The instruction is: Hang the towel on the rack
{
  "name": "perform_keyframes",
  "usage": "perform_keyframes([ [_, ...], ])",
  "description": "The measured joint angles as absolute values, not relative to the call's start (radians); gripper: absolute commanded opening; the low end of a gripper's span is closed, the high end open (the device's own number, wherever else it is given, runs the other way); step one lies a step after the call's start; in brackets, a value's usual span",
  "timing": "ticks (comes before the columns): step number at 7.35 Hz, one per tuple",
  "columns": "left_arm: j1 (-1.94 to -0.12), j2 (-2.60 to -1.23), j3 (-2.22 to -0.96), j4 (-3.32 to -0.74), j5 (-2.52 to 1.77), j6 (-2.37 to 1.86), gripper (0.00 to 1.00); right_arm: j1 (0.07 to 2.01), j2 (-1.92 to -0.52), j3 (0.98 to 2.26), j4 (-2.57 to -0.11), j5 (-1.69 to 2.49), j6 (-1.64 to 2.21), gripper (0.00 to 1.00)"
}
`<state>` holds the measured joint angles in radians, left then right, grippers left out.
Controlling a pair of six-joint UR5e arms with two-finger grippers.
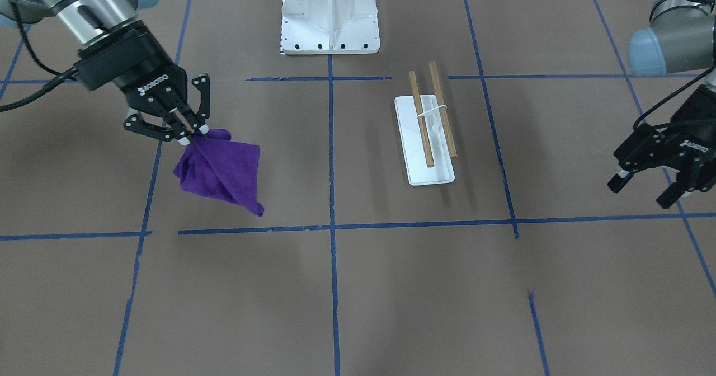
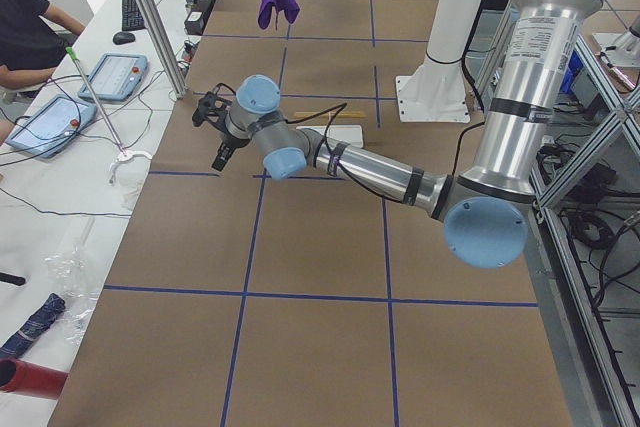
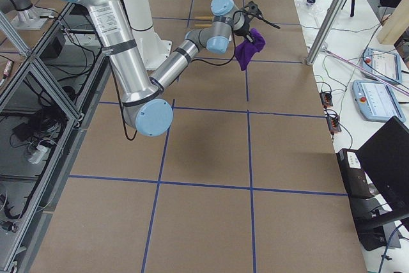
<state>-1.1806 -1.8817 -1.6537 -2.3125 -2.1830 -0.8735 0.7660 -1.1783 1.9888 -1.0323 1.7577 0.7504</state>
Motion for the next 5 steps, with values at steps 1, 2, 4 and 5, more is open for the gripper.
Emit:
perform_keyframes([
  [1,-1.098,-1.938,-1.654,-2.314,-2.143,-1.003,1.0,0.662,-1.173,2.018,-1.032,1.627,0.751,0.0],
  [2,-1.027,-1.991,-1.653,-2.315,-2.117,-1.134,1.0,0.572,-1.165,2.036,-1.032,1.515,0.752,0.0],
  [4,-0.946,-2.078,-1.654,-2.317,-2.104,-1.389,1.0,0.429,-1.154,2.045,-1.033,1.315,0.75,0.0],
  [5,-0.895,-2.118,-1.652,-2.316,-2.102,-1.51,1.0,0.371,-1.151,2.046,-1.033,1.22,0.746,0.0],
])
